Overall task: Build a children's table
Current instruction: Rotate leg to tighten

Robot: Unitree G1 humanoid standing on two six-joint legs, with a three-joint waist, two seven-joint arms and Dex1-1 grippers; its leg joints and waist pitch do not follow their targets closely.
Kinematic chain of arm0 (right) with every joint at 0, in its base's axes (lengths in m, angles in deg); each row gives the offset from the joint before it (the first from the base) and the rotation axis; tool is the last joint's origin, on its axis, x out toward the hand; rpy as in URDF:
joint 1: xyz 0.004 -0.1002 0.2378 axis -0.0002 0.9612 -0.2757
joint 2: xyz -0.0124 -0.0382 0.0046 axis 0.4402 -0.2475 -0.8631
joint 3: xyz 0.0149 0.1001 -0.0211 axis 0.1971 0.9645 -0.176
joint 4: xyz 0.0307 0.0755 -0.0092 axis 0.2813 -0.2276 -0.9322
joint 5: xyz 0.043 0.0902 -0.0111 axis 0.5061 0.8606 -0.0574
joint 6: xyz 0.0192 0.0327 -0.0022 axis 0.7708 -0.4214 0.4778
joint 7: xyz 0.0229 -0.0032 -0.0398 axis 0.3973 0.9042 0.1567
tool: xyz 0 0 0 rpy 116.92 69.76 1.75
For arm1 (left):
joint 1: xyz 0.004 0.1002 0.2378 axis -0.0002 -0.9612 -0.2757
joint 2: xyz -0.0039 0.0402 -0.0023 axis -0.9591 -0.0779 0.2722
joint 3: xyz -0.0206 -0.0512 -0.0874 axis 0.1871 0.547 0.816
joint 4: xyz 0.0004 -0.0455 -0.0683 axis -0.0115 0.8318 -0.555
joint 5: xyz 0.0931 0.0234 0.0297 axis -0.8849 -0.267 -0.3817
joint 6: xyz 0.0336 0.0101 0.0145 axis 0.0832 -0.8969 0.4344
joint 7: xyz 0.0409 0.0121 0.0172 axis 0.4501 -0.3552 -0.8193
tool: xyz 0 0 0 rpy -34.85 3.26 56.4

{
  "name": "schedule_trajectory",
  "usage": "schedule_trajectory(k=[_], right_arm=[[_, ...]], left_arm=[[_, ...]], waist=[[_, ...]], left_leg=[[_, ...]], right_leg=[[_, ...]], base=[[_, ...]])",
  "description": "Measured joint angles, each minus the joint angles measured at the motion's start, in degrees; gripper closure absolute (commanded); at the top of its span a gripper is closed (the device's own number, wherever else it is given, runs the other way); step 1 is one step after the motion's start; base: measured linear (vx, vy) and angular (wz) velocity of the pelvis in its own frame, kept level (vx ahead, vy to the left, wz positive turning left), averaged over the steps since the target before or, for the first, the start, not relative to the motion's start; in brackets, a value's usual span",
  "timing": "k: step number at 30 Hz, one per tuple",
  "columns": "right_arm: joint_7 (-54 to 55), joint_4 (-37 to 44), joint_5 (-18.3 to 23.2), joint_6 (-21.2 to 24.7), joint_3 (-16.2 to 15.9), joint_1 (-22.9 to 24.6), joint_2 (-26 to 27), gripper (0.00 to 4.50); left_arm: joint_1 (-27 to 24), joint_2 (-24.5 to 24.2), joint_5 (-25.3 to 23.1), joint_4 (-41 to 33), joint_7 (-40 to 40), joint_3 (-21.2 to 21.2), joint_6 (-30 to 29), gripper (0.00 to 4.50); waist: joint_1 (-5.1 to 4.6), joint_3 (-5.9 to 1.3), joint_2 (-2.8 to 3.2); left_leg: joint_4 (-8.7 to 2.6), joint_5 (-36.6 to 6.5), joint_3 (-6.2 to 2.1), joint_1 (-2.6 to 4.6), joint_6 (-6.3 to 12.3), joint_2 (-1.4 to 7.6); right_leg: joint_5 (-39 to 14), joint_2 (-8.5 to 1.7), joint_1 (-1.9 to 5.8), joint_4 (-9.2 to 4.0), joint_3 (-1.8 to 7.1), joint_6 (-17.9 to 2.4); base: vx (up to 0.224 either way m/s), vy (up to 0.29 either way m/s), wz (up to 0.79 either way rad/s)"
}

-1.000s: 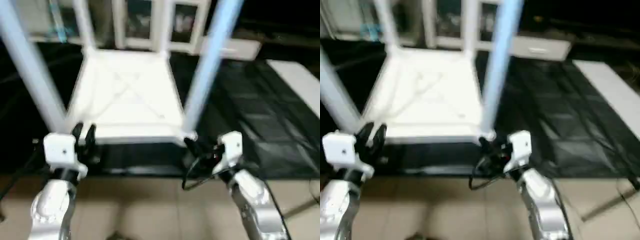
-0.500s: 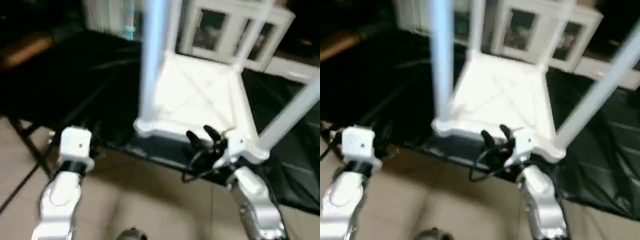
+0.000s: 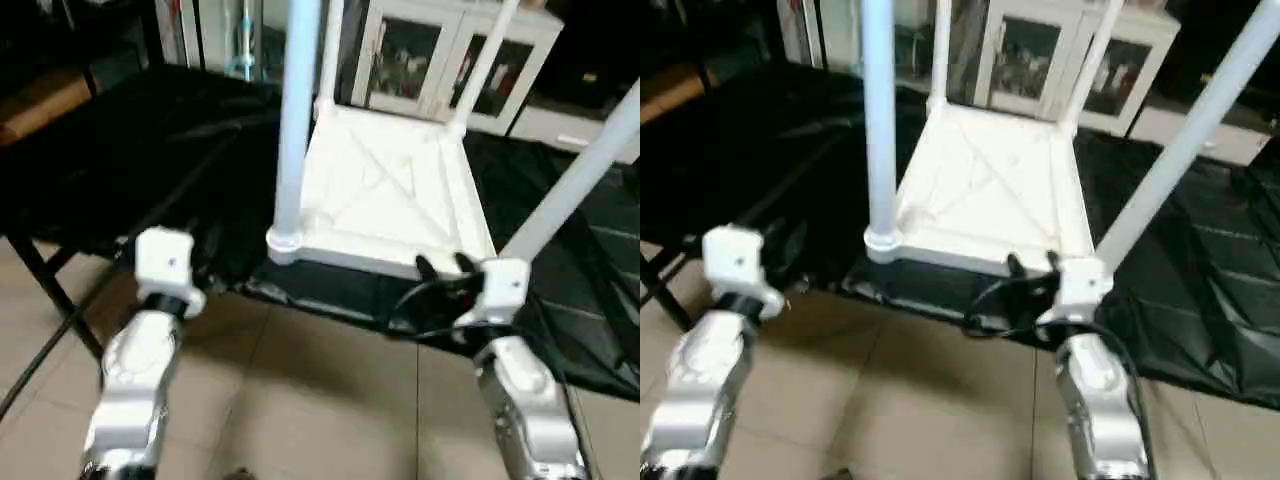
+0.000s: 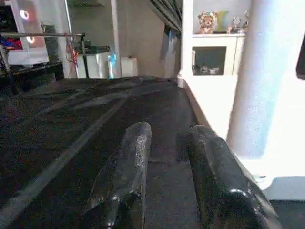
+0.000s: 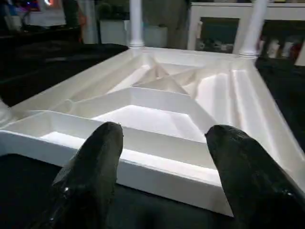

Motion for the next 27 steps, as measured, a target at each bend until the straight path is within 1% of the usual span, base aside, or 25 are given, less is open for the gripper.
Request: schedule_trajectory(k=[1,2,3,4,6,7,8,9,10,11,12,13,14,15,16,17,18,19,20,21,22,23,24,26,27], right_arm=[[0.09,0.78,0.0,0.03,-0.05,0.59,0.12,1.4],[0.16,1.08,0.02,0.21,-0.06,0.9,0.36,1.4],[0.1,1.23,0.02,0.36,-0.24,1.09,0.42,1.4],[-0.06,1.35,0.01,0.61,-0.69,1.24,0.42,1.4],[-0.4,1.65,0.0,0.89,-1.41,1.23,0.43,1.4],[-0.41,1.83,-0.01,0.98,-1.42,1.18,0.23,1.4],[-0.26,1.6,0.0,1.12,-1.08,1.19,0.06,1.4],[-0.15,1.24,0.1,1.46,-0.77,1.19,0.08,1.4],[-0.15,1.23,0.25,1.59,-0.48,1.19,0.06,1.4],[-0.49,1.2,0.41,1.76,-0.36,1.12,-0.24,1.4],[-0.74,1.21,0.52,2.05,0.02,1.09,-0.43,1.4],[-1.15,1.21,0.68,2.15,0.03,0.89,-0.64,1.4],[-1.48,0.99,0.77,2.37,-0.18,0.85,-0.26,1.4],[-2.16,1.13,0.9,2.36,-1.02,0.83,-0.03,1.4],[-3.31,1.25,1.39,2.36,-2.06,0.84,-0.01,1.4],[-3.82,1.35,1.78,2.35,-2.58,0.8,0.02,1.4],[-4.29,1.34,1.98,2.36,-2.83,0.71,0.05,1.4],[-4.83,1.34,2.05,2.38,-3.3,0.54,0.07,1.4],[-5.16,1.39,2.11,2.46,-3.61,0.48,0.09,1.4],[-5.47,1.41,2.27,2.61,-3.63,0.48,0.0,1.4],[-5.61,1.51,2.46,2.75,-3.48,0.47,-0.17,1.4],[-5.68,1.56,2.48,2.81,-3.34,0.39,-0.15,1.4],[-5.78,1.57,2.48,2.84,-3.37,0.38,-0.09,1.4],[-5.88,1.62,2.48,2.85,-3.54,0.29,0.17,1.4],[-5.87,1.65,2.48,2.84,-3.85,0.2,0.53,1.4]], left_arm=[[0.0,-0.06,-0.28,0.27,-0.18,-0.13,0.02,3.02],[0.02,-0.1,-0.35,0.67,-0.29,-0.02,0.08,3.02],[0.0,-0.33,-0.39,0.85,-0.28,0.0,0.16,3.02],[-0.01,-0.48,-0.62,0.88,-0.29,0.22,0.4,3.02],[-0.03,-0.58,-1.11,0.83,-0.32,0.12,0.99,3.02],[-0.06,-0.6,-1.51,0.7,-0.37,-0.28,1.13,3.02],[-0.29,-0.19,-1.97,0.56,-0.55,-0.76,1.13,3.02],[-0.89,-0.07,-2.24,0.33,-0.62,-1.81,1.09,3.02],[-1.42,0.08,-2.49,-0.09,-0.92,-2.34,0.99,3.02],[-1.61,0.02,-3.02,-1.04,-1.38,-2.56,0.48,3.02],[-1.57,-0.19,-3.21,-2.08,-1.8,-2.44,0.23,3.02],[-1.61,-0.65,-3.58,-3.25,-2.27,-2.2,-0.1,3.02],[-2.27,-1.6,-3.77,-3.72,-2.48,-0.9,-0.35,3.02],[-2.39,-2.21,-3.63,-3.79,-2.58,0.31,-0.51,3.02],[-2.22,-2.61,-3.07,-4.55,-2.74,2.02,-0.44,3.02],[-2.15,-2.59,-2.59,-5.29,-2.83,2.97,-0.39,3.02],[-2.18,-2.6,-2.12,-5.65,-2.96,3.93,-0.33,3.02],[-2.47,-2.83,-1.88,-5.73,-3.2,4.65,-0.34,3.02],[-2.57,-2.93,-1.87,-5.8,-3.42,4.81,-0.36,3.02],[-2.73,-2.8,-1.87,-5.96,-3.45,4.59,-0.41,3.02],[-2.77,-2.72,-1.9,-6.37,-3.44,3.89,-0.41,3.02],[-2.76,-2.62,-1.94,-6.97,-3.41,3.06,-0.41,3.02],[-2.75,-2.62,-1.96,-7.51,-3.32,2.41,-0.42,3.02],[-2.8,-2.67,-1.97,-8.32,-2.85,1.78,-0.54,3.02],[-3.2,-2.86,-1.96,-8.4,-2.63,1.91,-0.63,3.02]], waist=[[-0.27,0.16,0.24],[-0.84,0.24,0.34],[-1.32,0.15,0.08],[-1.45,-0.12,-0.47],[-1.33,-0.64,-1.53],[-1.07,-0.94,-2.5],[0.18,-0.68,-2.92],[0.39,-0.33,-3.64],[0.38,-0.17,-4.12],[-0.05,-0.07,-4.02],[-0.19,-0.09,-3.61],[-0.08,0.06,-2.62],[0.12,0.36,-1.98],[-0.05,0.49,-1.5],[-0.65,0.52,-1.58],[-0.72,0.48,-2.21],[-0.49,0.45,-2.4],[0.12,0.62,-2.16],[0.43,0.64,-2.32],[0.87,0.93,-2.1],[1.31,1.26,-1.63],[1.56,1.62,-1.09],[1.67,1.68,-0.72],[1.51,1.73,-0.53],[1.27,1.78,-0.45]], left_leg=[[-0.02,0.15,-0.34,0.0,-0.25,0.46],[-0.11,0.35,-0.78,0.05,-0.72,1.01],[-0.39,0.6,-0.74,0.24,-1.15,1.62],[-1.02,1.09,0.45,0.62,-1.93,2.85],[-1.63,1.99,4.41,1.33,-2.83,5.84],[0.54,0.19,6.04,1.17,-0.38,6.66],[5.26,-2.58,5.36,0.43,2.76,5.56],[8.98,-4.34,3.9,0.45,3.39,2.61],[10.04,-5.26,2.89,0.87,2.5,-0.64],[7.42,-5.42,1.35,1.48,1.86,-3.58],[4.33,-5.37,0.75,1.92,1.91,-4.32],[2.1,-4.56,-0.51,2.02,1.75,-3.98],[2.09,-4.44,-1.03,2.21,1.64,-2.6],[1.77,-4.18,-1.19,2.41,1.31,-1.58],[1.8,-3.91,-0.87,2.44,1.2,-0.96],[1.85,-3.88,-0.08,2.41,1.17,-0.98],[1.9,-4.08,0.21,2.43,0.65,-0.91],[1.38,-4.22,0.08,2.82,0.06,-0.77],[0.63,-4.2,0.15,3.1,-0.12,-0.7],[-0.1,-4.24,0.29,3.84,-0.19,-0.53],[-0.69,-4.45,1.03,4.96,-0.4,0.01],[-0.87,-4.5,1.45,5.63,-0.33,0.66],[-0.88,-4.49,1.73,5.84,-0.34,1.21],[-1.58,-4.09,2.14,7.19,-1.07,1.81],[-1.79,-4.1,2.1,7.6,-1.12,1.74]], right_leg=[[-0.04,0.55,0.0,-0.09,-0.13,-0.36],[-0.43,1.18,-0.24,0.32,-0.21,-1.35],[-0.77,1.72,-0.48,0.83,-0.05,-2.42],[-1.12,1.9,-1.16,1.76,-0.04,-3.64],[-1.16,2.08,-2.71,2.98,-0.17,-3.71],[-1.13,3.54,-3.34,3.29,0.93,-4.5],[-0.8,4.17,-3.72,3.41,2.15,-5.14],[-0.4,4.75,-3.74,3.09,3.58,-5.31],[0.14,5.37,-3.72,2.44,4.61,-5.11],[1.4,5.98,-3.25,1.04,3.96,-5.2],[1.92,6.29,-3.08,0.26,2.17,-5.4],[2.38,6.95,-2.64,-0.69,0.04,-5.83],[2.66,6.94,-1.78,-2.14,-2.11,-5.79],[2.18,6.9,-1.11,-2.96,-3.19,-4.65],[0.69,5.52,-1.52,-0.34,-2.41,-2.74],[0.25,3.45,-1.41,1.71,-1.3,-2.94],[-1.49,1.77,-1.13,2.16,-0.72,-2.41],[-1.57,0.68,-0.34,1.63,-1.28,-1.98],[-1.5,0.62,0.25,0.93,-1.42,-2.02],[-1.51,0.66,1.15,0.1,-1.65,-2.06],[-1.55,0.68,2.06,-0.88,-1.85,-2.06],[-1.55,0.68,2.93,-1.46,-2.32,-2.06],[-1.56,0.71,3.58,-2.02,-2.83,-2.04],[-1.83,1.07,4.49,-2.87,-3.17,-2.05],[-2.82,1.18,4.71,-2.59,-2.96,-2.36]], base=[[0.005,-0.102,-0.05],[0.009,-0.132,0.01],[0.015,-0.244,-0.06],[0.014,-0.191,-0.05],[0.026,-0.261,-0.37],[0.037,-0.258,-0.45],[0.051,-0.188,-0.65],[0.022,-0.083,-0.41],[-0.003,-0.173,-0.69],[-0.048,-0.136,-0.41],[-0.048,-0.136,-0.41],[-0.059,-0.071,-0.2],[-0.065,-0.049,-0.26],[-0.049,-0.068,-0.14],[0.0,0.0,0.0],[0.007,-0.054,0.2],[-0.008,-0.074,0.04],[-0.008,-0.074,0.04],[-0.02,-0.08,-0.03],[-0.012,-0.065,0.07],[-0.012,-0.065,0.07],[0.0,0.0,0.0],[0.0,0.0,0.0],[0.058,0.017,0.07],[0.139,0.038,0.06]])
